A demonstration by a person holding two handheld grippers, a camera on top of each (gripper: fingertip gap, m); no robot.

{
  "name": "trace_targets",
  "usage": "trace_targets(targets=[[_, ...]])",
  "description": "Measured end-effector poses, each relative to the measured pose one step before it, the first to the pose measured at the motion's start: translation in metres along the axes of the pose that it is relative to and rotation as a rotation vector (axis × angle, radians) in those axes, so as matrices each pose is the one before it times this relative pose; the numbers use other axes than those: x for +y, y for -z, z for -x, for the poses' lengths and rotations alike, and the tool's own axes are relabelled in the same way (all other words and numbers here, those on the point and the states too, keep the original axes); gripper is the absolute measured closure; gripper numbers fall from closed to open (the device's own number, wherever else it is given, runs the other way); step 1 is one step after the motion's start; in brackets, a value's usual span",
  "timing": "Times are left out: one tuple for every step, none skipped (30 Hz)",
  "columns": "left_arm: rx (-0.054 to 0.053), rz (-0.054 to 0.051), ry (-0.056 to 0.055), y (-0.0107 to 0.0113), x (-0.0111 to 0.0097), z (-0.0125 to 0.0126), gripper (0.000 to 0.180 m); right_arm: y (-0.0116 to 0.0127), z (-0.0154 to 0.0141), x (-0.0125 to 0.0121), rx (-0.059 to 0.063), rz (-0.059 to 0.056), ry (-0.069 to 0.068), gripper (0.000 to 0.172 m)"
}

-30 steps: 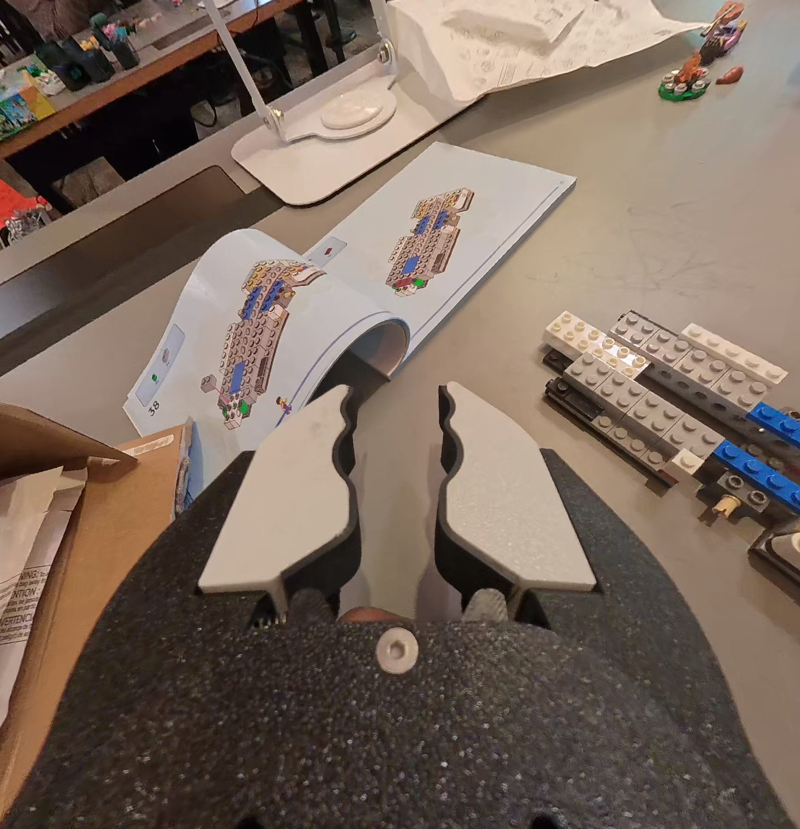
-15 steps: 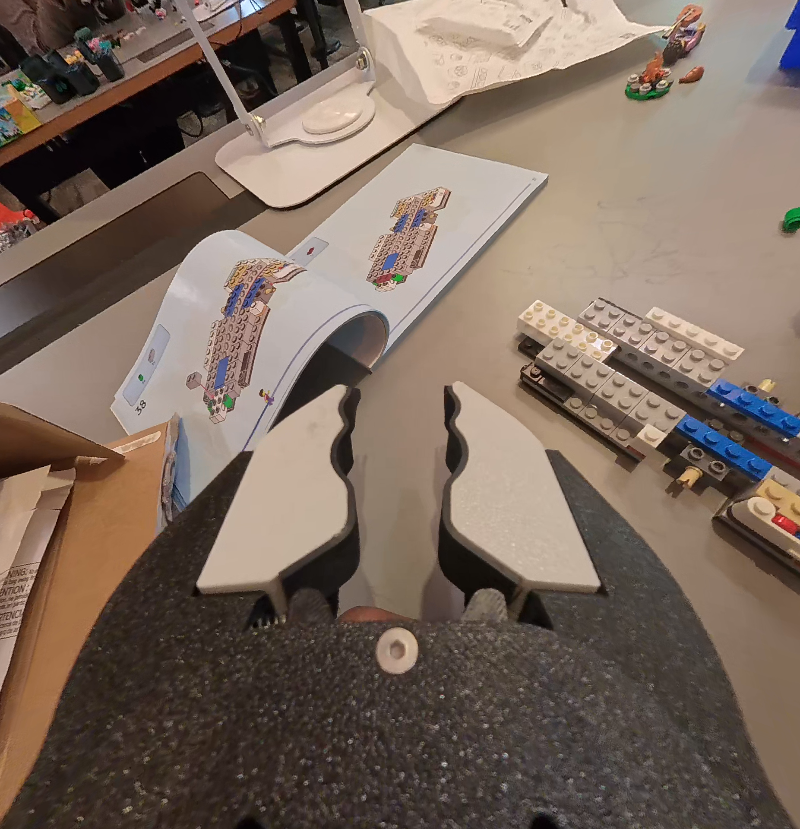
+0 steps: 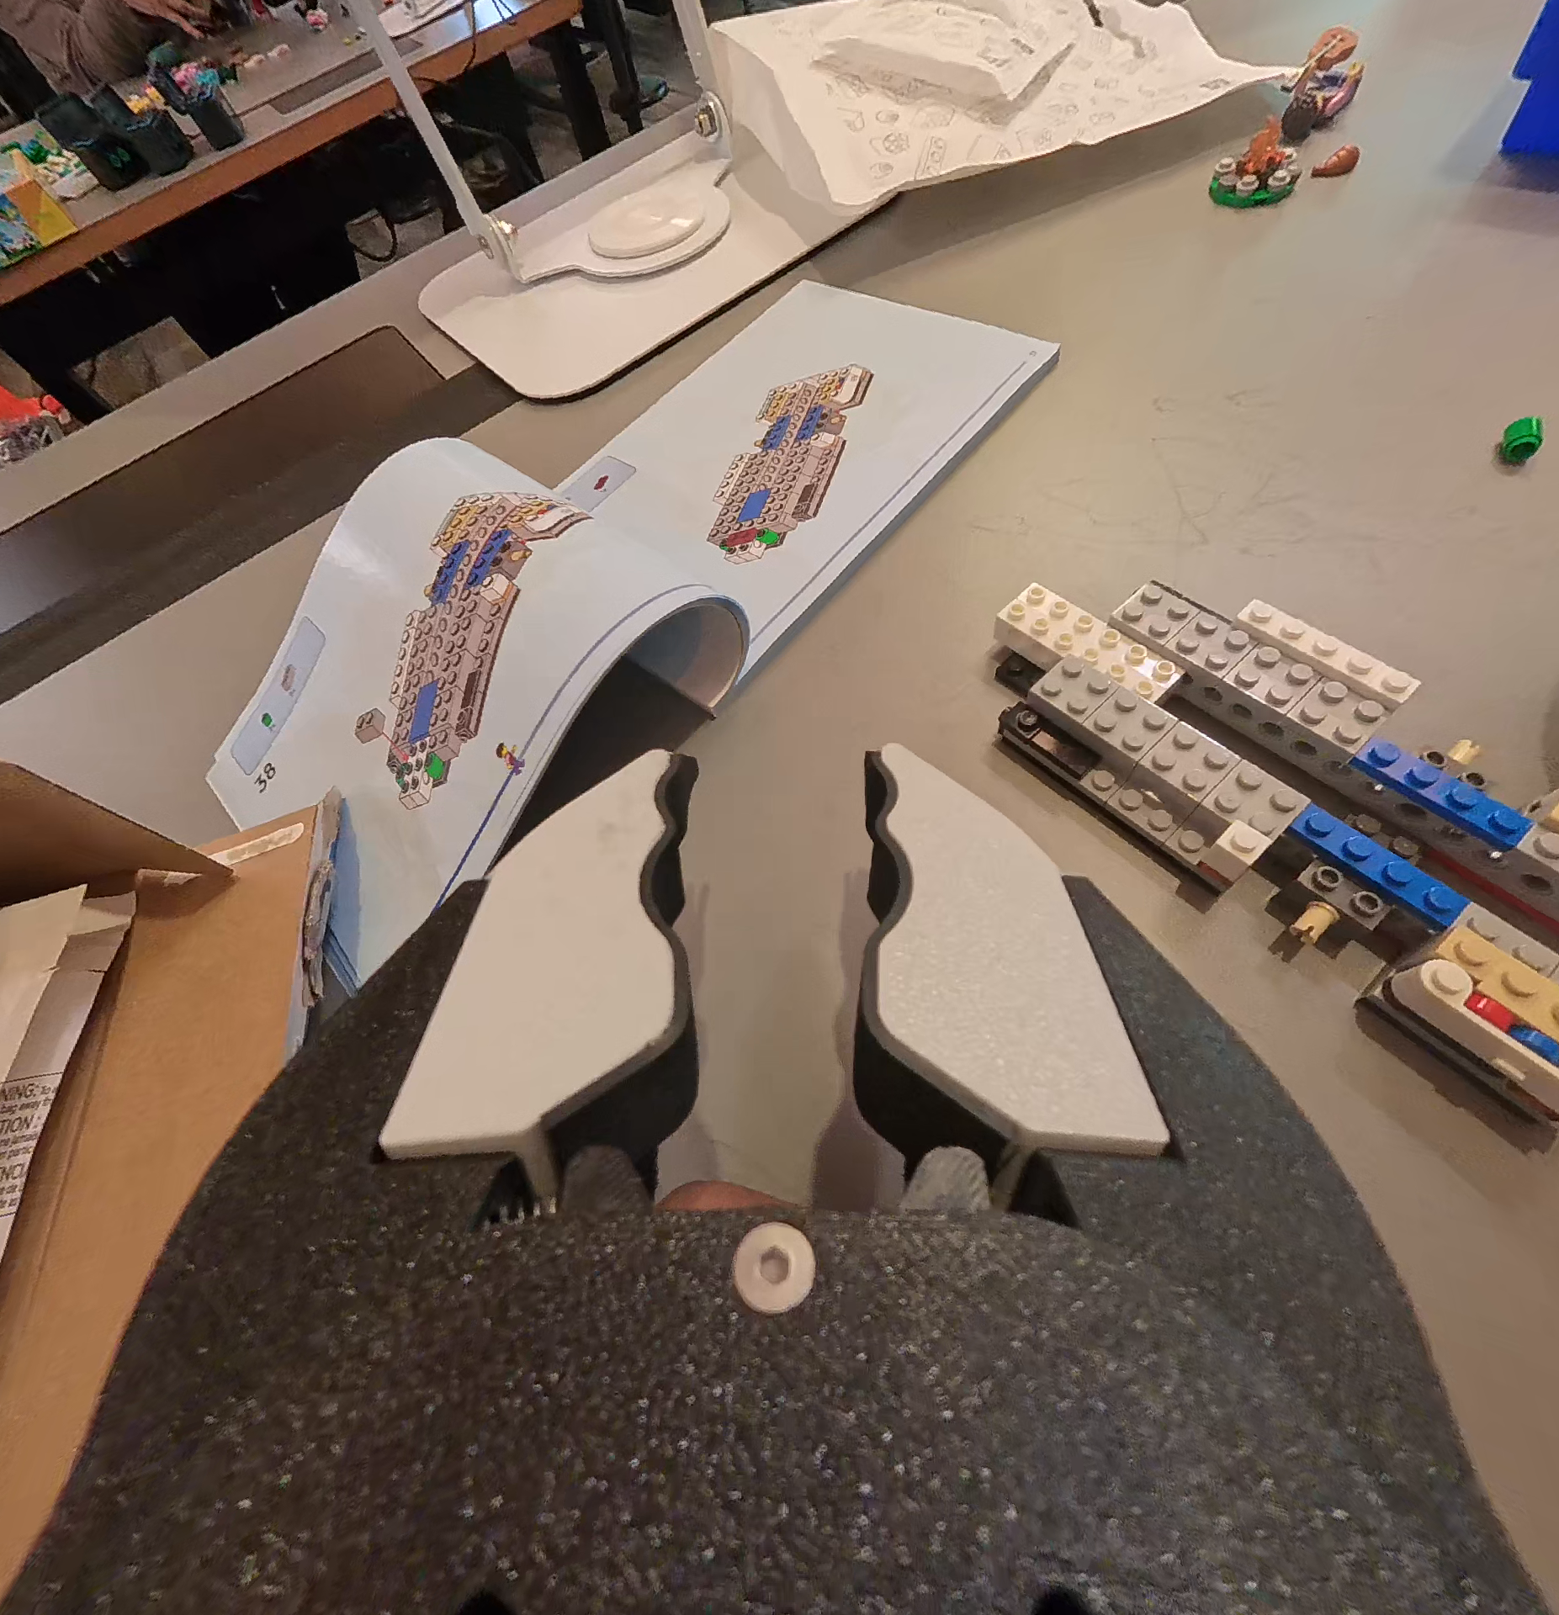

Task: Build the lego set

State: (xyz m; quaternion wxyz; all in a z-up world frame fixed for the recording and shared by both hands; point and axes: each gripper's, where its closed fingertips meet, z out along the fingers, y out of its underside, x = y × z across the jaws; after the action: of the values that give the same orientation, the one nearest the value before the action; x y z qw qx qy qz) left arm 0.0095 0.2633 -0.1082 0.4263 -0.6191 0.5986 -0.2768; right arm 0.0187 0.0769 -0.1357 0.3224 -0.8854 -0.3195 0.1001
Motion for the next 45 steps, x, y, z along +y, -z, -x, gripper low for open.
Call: trace_targets(targets=[[0.0038,-0.0029,0.0113,0.00033,-0.00025,0.00084,0.142,-0.00193,0.00221,-0.00291,-0.0025,-0.0078,-0.0062,0.144],[0.0033,-0.004,0.0118,0.00032,-0.00036,0.00098,0.142,-0.00223,0.00275,-0.00241,-0.0059,-0.0032,-0.0055,0.144],[0.0036,-0.0047,0.0106,0.00049,-0.0004,0.00086,0.142,-0.00231,0.00283,-0.0021,-0.0054,0.0018,-0.0028,0.144],[0.004,-0.0035,0.0087,0.00035,-0.00034,0.0005,0.142,-0.00231,0.00276,-0.00242,-0.0022,0.0015,0.0025,0.144],[0.0045,-0.002,0.0062,0.00019,-0.00015,0.00015,0.142,-0.00242,0.00298,-0.00399,-0.0023,-0.006,0.0046,0.144],[0.0038,-0.0006,0.0026,0.00018,0.0,-0.00013,0.142,-0.0031,0.00446,-0.00478,-0.0134,-0.0094,-0.0004,0.144],[0.002,0.0025,-0.001,-0.00011,0.0004,-0.00014,0.142,-0.00409,0.00516,-0.00555,-0.0198,-0.0125,-0.008,0.144],[0.0017,0.0058,-0.0019,-0.00038,0.00076,-0.00021,0.142,-0.00477,0.0047,-0.00587,-0.0166,-0.0156,-0.0108,0.144],[0.0015,0.0071,-0.0012,-0.0002,0.00097,-0.00023,0.142,-0.00486,0.00308,-0.00587,-0.0072,-0.0175,-0.0047,0.144],[0.0006,0.0064,-0.0012,-0.00019,0.00102,-0.00022,0.142,-0.00425,0.00158,-0.00477,0.0017,-0.0149,0.0009,0.144],[0.0021,0.0059,-0.002,0.00016,0.00092,-0.00049,0.142,-0.00315,0.00101,-0.003,0.0006,-0.0073,0.0021,0.144],[0.0009,0.0062,-0.0017,0.00041,0.00096,-0.00041,0.142,-0.00133,0.00015,-0.00169,-0.0003,-0.0037,0.0014,0.144],[0.001,0.0049,-0.0008,0.00054,0.00067,-0.00065,0.142,0.0012,-0.00264,-0.00134,0.0096,-0.0079,-0.0005,0.144],[0.0035,0.0006,-0.0009,0.00085,-0.00027,-0.00126,0.142,0.00354,-0.00595,-0.00073,0.0211,-0.0085,-0.0022,0.144],[0.0049,-0.0022,-0.0011,0.00094,-0.00084,-0.00167,0.142,0.00511,-0.00939,0.00045,0.0305,-0.0038,-0.0039,0.144],[0.006,-0.0023,-0.0014,0.00085,-0.00114,-0.0018,0.141,0.00625,-0.013,0.00096,0.041,-0.0035,-0.011,0.144],[0.0076,-0.0023,-0.0028,0.00067,-0.00116,-0.00225,0.141,0.00616,-0.01498,0.00104,0.0447,-0.0073,-0.0198,0.144],[0.0093,-0.0011,-0.0044,0.00062,-0.00098,-0.00247,0.141,0.00519,-0.01502,0.00183,0.0419,-0.0059,-0.0267,0.143],[0.0102,-0.0013,-0.0051,0.00041,-0.0009,-0.00257,0.14,0.00351,-0.01425,0.00354,0.0387,0.0036,-0.0261,0.141],[0.0127,-0.0017,-0.0044,0.00025,-0.00078,-0.00288,0.139,0.00188,-0.01245,0.00489,0.0386,0.0129,-0.0208,0.138],[0.0145,-0.001,-0.0032,-0.00007,-0.00053,-0.00294,0.139,0.00051,-0.00926,0.0052,0.0318,0.0178,-0.0125,0.136],[0.0119,0.0002,-0.0024,-0.00029,-0.00031,-0.0026,0.138,-0.00077,-0.00487,0.00497,0.0162,0.0206,-0.0066,0.133],[0.0075,0.0008,-0.0026,-0.0003,0.00001,-0.00182,0.138,-0.00172,-0.00098,0.00395,0.0009,0.0179,-0.0034,0.131],[0.0049,0.0019,-0.004,-0.00041,0.00026,-0.00149,0.138,-0.00207,0.00187,0.00217,-0.0089,0.0092,-0.0002,0.13],[0.0036,0.0033,-0.0048,-0.00042,0.00041,-0.00098,0.137,-0.00207,0.00288,0.00151,-0.0112,0.0072,0.0017,0.13],[0.0006,0.003,-0.0036,-0.0003,0.00012,-0.00054,0.137,-0.00211,0.00287,0.00179,-0.0102,0.0113,0.005,0.13],[0.0,0.001,-0.0012,-0.00013,0.00008,-0.00033,0.137,-0.00175,0.00252,0.00159,-0.0059,0.0096,0.0099,0.129],[0.0006,0.0004,-0.0005,0.00019,-0.00001,-0.00042,0.137,-0.00156,0.00193,0.00155,-0.0009,0.0084,0.0125,0.129],[-0.0005,0.0009,-0.002,0.00017,-0.00024,-0.00036,0.137,-0.00116,0.00165,0.00125,0.0019,0.0062,0.0121,0.129],[-0.003,0.0,-0.0037,0.00038,-0.00058,-0.00018,0.137,-0.00013,0.00275,-0.00031,-0.0045,-0.002,0.0131,0.13],[-0.0038,-0.0018,-0.0043,0.00067,-0.00093,-0.00019,0.137,-0.00019,0.00533,0.00038,-0.0228,0.0055,0.011,0.131],[-0.0043,-0.0044,-0.0041,0.00083,-0.00144,-0.0002,0.137,-0.00014,0.00622,-0.00004,-0.028,0.0015,0.0102,0.132],[-0.0037,-0.0062,-0.0029,0.00101,-0.00183,-0.0002,0.138,0.00009,0.00629,-0.0006,-0.0289,-0.0014,0.0105,0.131],[-0.0014,-0.0063,-0.0013,0.001,-0.00168,-0.00023,0.138,0.00053,0.00842,-0.00101,-0.0456,-0.0048,0.0133,0.132],[-0.0003,-0.0062,0.0007,0.00092,-0.00155,-0.00012,0.138,0.00093,0.00869,-0.00136,-0.0509,-0.0084,0.0085,0.135],[0.0011,-0.0061,0.002,0.00089,-0.00129,-0.00013,0.138,0.00148,0.00403,-0.00216,-0.0263,-0.0129,-0.0017,0.136],[0.002,-0.0041,0.0031,0.00078,-0.0008,-0.00016,0.138,0.00216,-0.00213,-0.0028,0.0062,-0.0179,-0.0094,0.137],[0.0021,-0.0032,0.0029,0.00067,-0.0008,-0.00017,0.138,0.00277,-0.00468,-0.00263,0.016,-0.019,-0.0115,0.136],[0.004,-0.0039,0.0026,0.00085,-0.00088,-0.00049,0.138,0.00262,-0.00527,-0.00092,0.0144,-0.0103,-0.0098,0.136],[0.0076,-0.0044,0.0016,0.00081,-0.00113,-0.00128,0.138,0.0023,-0.00535,0.00043,0.0123,-0.0055,-0.0093,0.136],[0.0083,-0.0045,0.0012,0.00084,-0.00102,-0.00146,0.138,0.00153,-0.00524,0.00123,0.0123,-0.003,-0.0092,0.136],[0.0094,-0.0047,0.0004,0.00057,-0.00099,-0.00176,0.138,0.00078,-0.00547,0.00134,0.0169,-0.0029,-0.0088,0.136],[0.0119,-0.0021,-0.0003,0.00048,-0.00059,-0.00217,0.138,-0.00029,-0.00574,0.0013,0.022,-0.0023,-0.0068,0.134],[0.0149,0.0006,-0.0005,0.00005,-0.00012,-0.00268,0.138,-0.00139,-0.00552,0.00194,0.0242,0.0025,-0.0021,0.132],[0.016,0.0017,-0.0011,0.00003,-0.00004,-0.00289,0.138,-0.00218,-0.00388,0.00225,0.0184,0.0062,0.0038,0.131]])
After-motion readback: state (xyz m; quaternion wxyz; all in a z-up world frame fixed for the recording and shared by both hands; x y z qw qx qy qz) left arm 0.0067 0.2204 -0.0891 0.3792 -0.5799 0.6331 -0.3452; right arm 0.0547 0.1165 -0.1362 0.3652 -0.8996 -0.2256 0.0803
